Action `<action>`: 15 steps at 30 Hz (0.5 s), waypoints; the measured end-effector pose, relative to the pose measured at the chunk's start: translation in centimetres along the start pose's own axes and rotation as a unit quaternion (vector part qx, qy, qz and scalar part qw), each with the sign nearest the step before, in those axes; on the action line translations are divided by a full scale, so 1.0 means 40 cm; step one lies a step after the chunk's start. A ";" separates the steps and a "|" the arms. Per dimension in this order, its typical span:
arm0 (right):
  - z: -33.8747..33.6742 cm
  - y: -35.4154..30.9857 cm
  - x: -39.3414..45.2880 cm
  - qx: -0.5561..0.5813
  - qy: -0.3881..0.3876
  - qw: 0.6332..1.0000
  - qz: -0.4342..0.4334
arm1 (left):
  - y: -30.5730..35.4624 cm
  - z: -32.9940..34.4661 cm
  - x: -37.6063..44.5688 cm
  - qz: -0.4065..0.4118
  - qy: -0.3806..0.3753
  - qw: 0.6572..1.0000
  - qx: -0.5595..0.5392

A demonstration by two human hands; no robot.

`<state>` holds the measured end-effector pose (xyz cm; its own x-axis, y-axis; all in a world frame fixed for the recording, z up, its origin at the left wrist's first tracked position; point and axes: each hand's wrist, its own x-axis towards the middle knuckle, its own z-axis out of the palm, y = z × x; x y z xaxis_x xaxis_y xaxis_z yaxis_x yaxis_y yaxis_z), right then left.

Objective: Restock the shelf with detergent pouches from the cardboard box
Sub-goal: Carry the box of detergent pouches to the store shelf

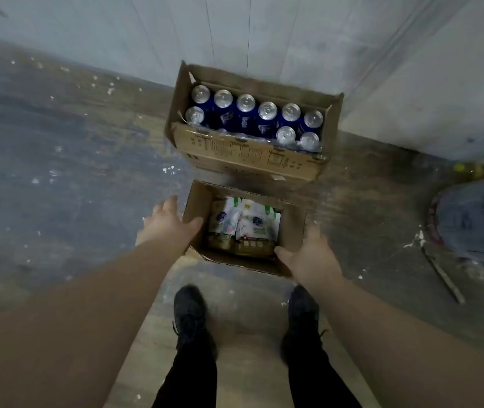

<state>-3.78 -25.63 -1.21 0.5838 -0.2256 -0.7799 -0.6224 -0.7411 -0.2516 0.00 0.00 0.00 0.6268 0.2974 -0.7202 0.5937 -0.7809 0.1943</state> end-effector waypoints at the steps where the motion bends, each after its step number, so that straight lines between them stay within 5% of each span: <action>1: 0.028 0.004 0.031 0.010 0.012 1.000 0.013 | -0.008 0.020 0.034 0.002 0.013 1.000 0.003; 9: 0.145 0.047 0.211 0.140 0.075 0.977 0.143 | -0.060 0.179 0.222 -0.041 0.012 0.997 -0.064; 15: 0.186 0.056 0.256 0.124 0.070 0.975 0.169 | -0.067 0.220 0.267 -0.097 0.024 0.989 -0.113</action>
<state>-3.07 -24.91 -14.03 0.3792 -0.5277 -0.7601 -0.8881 -0.4383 -0.1387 0.66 0.46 -14.08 0.5092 0.4595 -0.7277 0.7996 -0.5655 0.2024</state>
